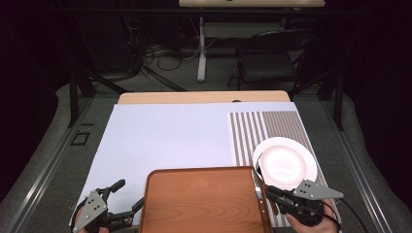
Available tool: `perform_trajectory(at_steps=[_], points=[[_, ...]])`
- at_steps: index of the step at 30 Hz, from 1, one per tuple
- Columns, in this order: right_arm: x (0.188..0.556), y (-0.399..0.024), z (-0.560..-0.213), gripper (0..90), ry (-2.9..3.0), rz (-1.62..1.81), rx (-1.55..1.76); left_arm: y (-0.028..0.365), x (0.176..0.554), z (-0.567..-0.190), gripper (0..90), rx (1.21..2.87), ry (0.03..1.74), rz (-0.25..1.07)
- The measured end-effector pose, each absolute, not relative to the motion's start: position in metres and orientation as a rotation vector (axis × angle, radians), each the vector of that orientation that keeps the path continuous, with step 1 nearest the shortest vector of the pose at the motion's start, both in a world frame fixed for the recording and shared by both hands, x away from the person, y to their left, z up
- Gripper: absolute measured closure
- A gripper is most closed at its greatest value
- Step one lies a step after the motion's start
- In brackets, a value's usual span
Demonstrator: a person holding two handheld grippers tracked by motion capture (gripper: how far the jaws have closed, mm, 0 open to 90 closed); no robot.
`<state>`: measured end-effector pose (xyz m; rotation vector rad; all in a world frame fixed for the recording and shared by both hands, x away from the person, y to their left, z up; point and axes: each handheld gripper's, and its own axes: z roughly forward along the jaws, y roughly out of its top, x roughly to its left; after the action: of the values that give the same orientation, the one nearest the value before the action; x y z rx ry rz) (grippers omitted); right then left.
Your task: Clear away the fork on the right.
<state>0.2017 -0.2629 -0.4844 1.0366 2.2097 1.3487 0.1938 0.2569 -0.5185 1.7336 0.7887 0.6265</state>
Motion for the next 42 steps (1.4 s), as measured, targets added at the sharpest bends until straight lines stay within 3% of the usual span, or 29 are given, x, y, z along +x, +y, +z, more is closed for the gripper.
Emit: perform_trajectory(at_steps=[11, 42], points=[[0.213, -0.231, -0.49, 77.2, 2.288, 1.373, 0.978, 0.257, 0.196, -0.519, 15.8, 1.737, 0.787, 0.62], [0.226, -0.218, -0.521, 77.1, 2.463, 1.281, 1.187, 0.256, 0.197, -0.519, 15.8, 1.729, 0.794, 0.612]])
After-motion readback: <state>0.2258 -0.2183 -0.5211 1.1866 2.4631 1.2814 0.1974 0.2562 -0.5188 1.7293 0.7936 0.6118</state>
